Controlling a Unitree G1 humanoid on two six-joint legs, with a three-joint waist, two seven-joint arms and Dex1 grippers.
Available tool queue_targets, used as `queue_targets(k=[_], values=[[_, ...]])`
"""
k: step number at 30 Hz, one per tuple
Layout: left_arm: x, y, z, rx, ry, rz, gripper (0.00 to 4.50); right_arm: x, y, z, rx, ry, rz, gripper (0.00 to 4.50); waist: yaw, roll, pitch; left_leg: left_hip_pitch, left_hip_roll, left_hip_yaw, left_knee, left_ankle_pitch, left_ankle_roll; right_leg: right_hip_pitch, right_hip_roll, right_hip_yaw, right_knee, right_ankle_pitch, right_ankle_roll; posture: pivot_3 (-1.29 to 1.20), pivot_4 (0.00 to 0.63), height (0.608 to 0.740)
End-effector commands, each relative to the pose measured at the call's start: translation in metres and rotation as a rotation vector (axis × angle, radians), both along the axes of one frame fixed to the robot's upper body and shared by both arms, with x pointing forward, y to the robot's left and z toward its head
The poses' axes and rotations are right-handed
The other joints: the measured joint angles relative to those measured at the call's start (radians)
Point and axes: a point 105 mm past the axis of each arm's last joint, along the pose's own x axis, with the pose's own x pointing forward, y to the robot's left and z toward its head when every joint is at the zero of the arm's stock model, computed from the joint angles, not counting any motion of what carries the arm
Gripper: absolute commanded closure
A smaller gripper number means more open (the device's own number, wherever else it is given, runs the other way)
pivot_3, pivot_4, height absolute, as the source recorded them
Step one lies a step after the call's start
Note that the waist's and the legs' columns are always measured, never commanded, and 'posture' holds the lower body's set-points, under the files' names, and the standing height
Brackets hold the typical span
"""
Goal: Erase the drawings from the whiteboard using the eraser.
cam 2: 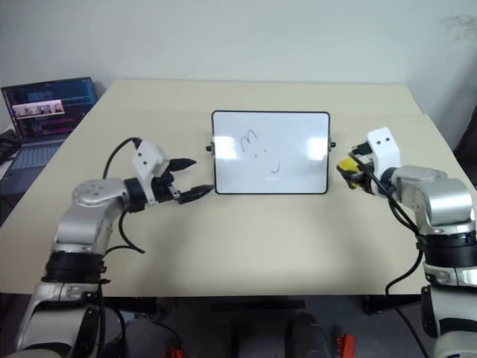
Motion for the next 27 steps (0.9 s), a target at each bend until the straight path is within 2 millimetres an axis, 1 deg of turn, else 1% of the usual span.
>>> queue_targets(k=[1,2,3,6,7,9,12,13,14,16,18,20,22,27], values=[[-0.002,-0.003,0.019,-0.011,-0.074,0.002,0.00,0.005,0.009,0.020,-0.012,-0.082,0.037,3.26,0.002,0.000,0.000,0.000,0.000,0.000,0.000,0.000,0.000,0.000,0.000,0.000,0.000,0.000,0.000,0.00,0.150,0.740],[-0.001,-0.003,0.020,-0.014,-0.076,0.006,0.00,0.006,0.014,0.024,-0.014,-0.107,0.059,3.26,0.004,0.000,0.000,0.000,0.000,0.000,0.000,0.000,0.000,0.000,0.000,0.000,0.000,0.000,0.000,0.00,0.150,0.740],[-0.002,-0.002,0.020,-0.022,-0.068,0.017,0.00,0.009,0.023,0.036,-0.050,-0.186,0.095,3.26,0.004,0.000,0.000,0.000,0.000,0.000,0.000,0.000,0.000,0.000,0.000,0.000,0.000,0.000,0.000,0.00,0.150,0.740],[-0.004,0.004,0.016,0.005,-0.056,0.028,0.00,0.014,0.063,0.077,-0.074,-0.391,0.219,3.26,-0.012,0.001,0.001,0.000,0.000,0.001,0.000,0.000,0.000,-0.001,0.000,0.000,0.000,0.000,0.000,0.00,0.150,0.740],[-0.004,0.004,0.015,0.009,-0.055,0.029,0.00,0.015,0.076,0.085,-0.070,-0.428,0.253,3.27,-0.019,0.002,0.001,0.000,0.000,0.001,0.000,0.000,0.000,-0.001,0.000,0.000,0.001,0.000,0.000,0.00,0.150,0.740],[-0.003,0.004,0.014,0.018,-0.053,0.028,0.00,0.017,0.101,0.095,-0.073,-0.477,0.314,3.27,-0.021,0.002,0.001,0.000,0.000,0.000,0.000,0.000,0.000,-0.002,0.000,0.000,0.001,0.000,0.000,0.00,0.150,0.740],[-0.001,-0.001,0.013,0.030,-0.049,0.019,0.00,0.025,0.142,0.099,-0.061,-0.507,0.373,3.27,-0.020,0.001,0.001,0.001,0.001,0.000,-0.001,0.000,0.000,-0.002,0.001,0.000,0.003,0.000,-0.001,0.00,0.150,0.740],[0.000,-0.002,0.009,0.055,-0.043,0.017,0.00,0.034,0.156,0.092,-0.114,-0.513,0.359,3.27,-0.020,0.001,0.001,0.001,0.001,0.000,0.000,0.000,0.000,-0.002,0.000,0.000,0.004,0.000,-0.001,0.00,0.150,0.740],[0.000,-0.003,0.007,0.073,-0.039,0.015,0.00,0.040,0.164,0.088,-0.159,-0.521,0.348,3.27,-0.019,0.001,0.001,0.001,0.000,0.000,0.000,0.000,0.000,-0.002,0.000,0.000,0.005,0.000,-0.001,0.00,0.150,0.740],[0.001,-0.002,0.005,0.078,-0.042,0.023,0.00,0.052,0.184,0.078,-0.170,-0.508,0.322,3.27,-0.019,0.001,0.001,0.001,0.000,0.000,0.000,0.000,0.000,-0.002,0.000,0.000,0.007,0.000,-0.001,0.00,0.150,0.740],[0.000,-0.001,0.007,0.069,-0.046,0.026,0.00,0.061,0.198,0.072,-0.161,-0.489,0.293,3.27,-0.016,0.001,0.001,0.001,0.000,-0.001,0.000,0.000,0.000,-0.003,0.000,-0.001,0.009,0.000,-0.002,0.00,0.150,0.740],[0.000,-0.001,0.008,0.066,-0.047,0.026,0.00,0.067,0.204,0.068,-0.161,-0.482,0.280,3.27,-0.013,0.001,0.001,0.000,0.000,-0.002,0.000,0.000,0.000,-0.004,0.000,-0.002,0.009,0.000,-0.002,0.00,0.150,0.740],[0.000,-0.002,0.008,0.064,-0.047,0.023,0.00,0.073,0.205,0.067,-0.191,-0.494,0.261,3.27,-0.012,0.001,0.001,0.000,0.000,-0.002,0.000,0.000,0.000,-0.004,0.000,-0.002,0.009,0.000,-0.002,0.00,0.150,0.740],[-0.004,-0.005,0.007,0.055,-0.041,0.013,0.00,0.085,0.206,0.073,-0.222,-0.504,0.201,3.27,-0.019,0.001,0.001,0.000,0.000,-0.003,-0.001,0.000,0.000,-0.005,0.000,-0.002,0.010,-0.001,-0.003,0.00,0.150,0.740]])
